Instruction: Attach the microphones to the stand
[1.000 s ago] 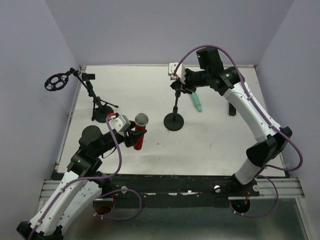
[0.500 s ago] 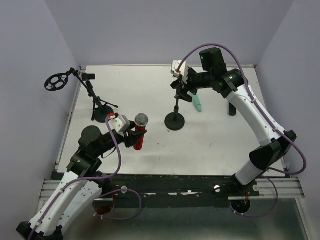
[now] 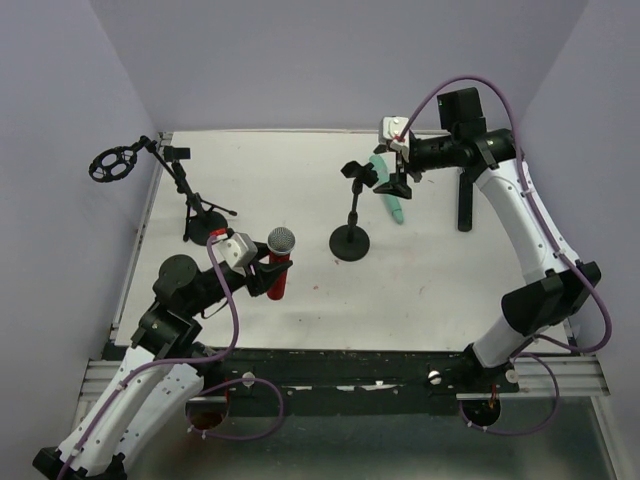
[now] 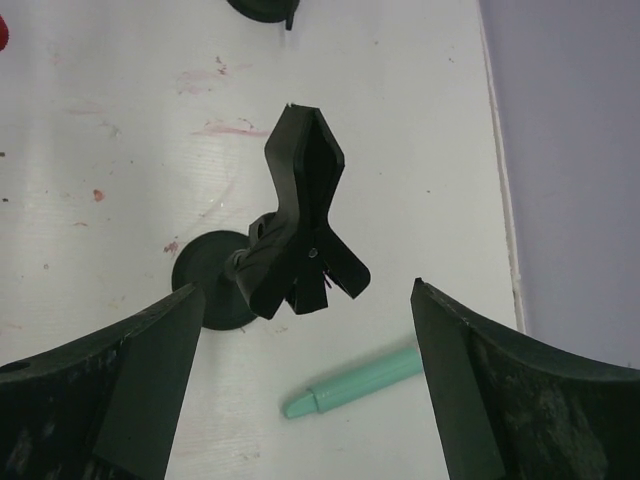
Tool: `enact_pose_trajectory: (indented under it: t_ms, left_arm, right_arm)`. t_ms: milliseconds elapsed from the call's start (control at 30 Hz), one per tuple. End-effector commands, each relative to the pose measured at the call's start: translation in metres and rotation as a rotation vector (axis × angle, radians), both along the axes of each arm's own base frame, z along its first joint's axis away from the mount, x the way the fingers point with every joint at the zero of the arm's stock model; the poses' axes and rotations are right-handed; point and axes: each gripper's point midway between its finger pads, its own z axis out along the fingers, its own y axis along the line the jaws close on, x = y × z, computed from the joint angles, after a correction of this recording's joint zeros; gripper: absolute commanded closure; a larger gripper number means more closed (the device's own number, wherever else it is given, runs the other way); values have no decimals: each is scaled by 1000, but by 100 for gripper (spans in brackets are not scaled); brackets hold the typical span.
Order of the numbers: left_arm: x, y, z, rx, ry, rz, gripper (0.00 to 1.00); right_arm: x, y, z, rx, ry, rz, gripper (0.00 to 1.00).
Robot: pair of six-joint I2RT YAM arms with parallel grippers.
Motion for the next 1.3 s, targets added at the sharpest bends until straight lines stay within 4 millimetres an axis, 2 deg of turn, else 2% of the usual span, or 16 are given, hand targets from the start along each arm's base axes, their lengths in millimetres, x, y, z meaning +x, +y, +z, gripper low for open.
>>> enact_pose_trajectory:
  t_ms: [0, 267, 800, 1067, 1167, 1267]
  left_arm:
    - [-3, -3, 7, -20, -31, -25, 100]
    - [-1, -3, 5, -16, -26, -22, 100]
    - [0, -5, 2, -8, -15, -31, 100]
    - [-1, -5, 2, -9, -14, -33, 100]
    - [-1, -5, 3, -10, -12, -34, 100]
    - [-1, -5, 3, -10, -14, -37, 100]
  right_arm:
    - [-13, 10, -9, 50, 42, 131, 6]
    - [-4, 21, -22, 75, 103, 194, 4]
    - [-13, 23, -36, 74, 171, 250, 15]
    - [-3, 24, -36, 72, 192, 206, 26]
    - [-2, 24, -38, 65, 197, 201, 33]
    - [-4, 22, -39, 58, 197, 208, 47]
